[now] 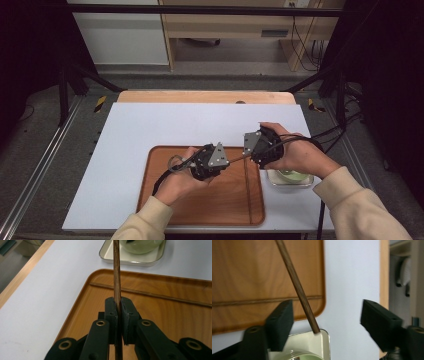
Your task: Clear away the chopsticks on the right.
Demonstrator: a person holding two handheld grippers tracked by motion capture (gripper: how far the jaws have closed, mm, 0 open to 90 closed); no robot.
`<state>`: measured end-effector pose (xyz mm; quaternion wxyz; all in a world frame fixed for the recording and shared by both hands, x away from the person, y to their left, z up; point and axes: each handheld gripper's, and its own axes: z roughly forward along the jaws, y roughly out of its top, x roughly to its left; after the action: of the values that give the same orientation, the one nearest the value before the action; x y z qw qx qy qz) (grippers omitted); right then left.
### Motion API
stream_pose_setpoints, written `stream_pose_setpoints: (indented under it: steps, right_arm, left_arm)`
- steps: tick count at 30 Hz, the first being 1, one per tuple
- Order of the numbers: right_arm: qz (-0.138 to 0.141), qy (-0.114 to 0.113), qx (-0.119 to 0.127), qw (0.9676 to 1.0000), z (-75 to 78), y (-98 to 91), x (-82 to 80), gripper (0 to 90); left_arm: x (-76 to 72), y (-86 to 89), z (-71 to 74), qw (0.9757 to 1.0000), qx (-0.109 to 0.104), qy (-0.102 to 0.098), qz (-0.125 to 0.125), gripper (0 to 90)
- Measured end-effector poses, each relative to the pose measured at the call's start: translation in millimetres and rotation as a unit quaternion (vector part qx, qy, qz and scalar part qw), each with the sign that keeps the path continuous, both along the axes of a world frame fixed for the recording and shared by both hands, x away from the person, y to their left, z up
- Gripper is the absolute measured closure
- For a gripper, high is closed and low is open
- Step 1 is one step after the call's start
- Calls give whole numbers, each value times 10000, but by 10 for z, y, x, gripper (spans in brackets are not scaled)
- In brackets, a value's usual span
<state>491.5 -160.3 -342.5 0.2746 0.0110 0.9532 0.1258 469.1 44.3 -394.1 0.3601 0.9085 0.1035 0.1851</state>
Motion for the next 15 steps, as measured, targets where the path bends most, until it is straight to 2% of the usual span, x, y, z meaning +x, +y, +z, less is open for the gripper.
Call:
stream_pose_setpoints:
  steps: [2,5,6,7,8,9,10,11,13,15]
  right_arm:
    - [-281,-94,322,9990,13,-51,-3,181]
    - [-567,-169,809,9950,25,-111,-8,158]
    - [-724,-151,1054,9917,27,-132,-14,138]
    - [-808,-160,1188,9895,31,-144,-11,126]
    - [-974,-181,1413,9850,29,-154,-18,120]
    - [-1031,-182,1552,9823,37,-171,-23,117]
    - [-1066,-251,1709,9792,37,-184,-25,115]
    - [-1111,-283,1826,9765,35,-193,-24,111]
    - [-1217,-432,1976,9717,30,-216,-18,106]
    - [-1349,-479,2097,9672,28,-248,14,95]
  left_arm:
    - [19,27,-14,9999,-11,59,107,846]
    - [35,52,-25,9998,-28,68,209,845]
    - [38,58,-28,9997,-60,67,248,845]
    - [45,69,-29,9995,-68,66,296,845]
    - [53,78,-33,9993,-106,72,352,845]
    - [58,84,-39,9990,-168,80,410,845]
    - [70,100,-31,9989,-143,80,435,845]
    - [77,106,-32,9985,-228,96,493,845]
    - [87,126,-17,9980,-293,77,557,845]
    - [88,144,-1,9975,-317,50,623,845]
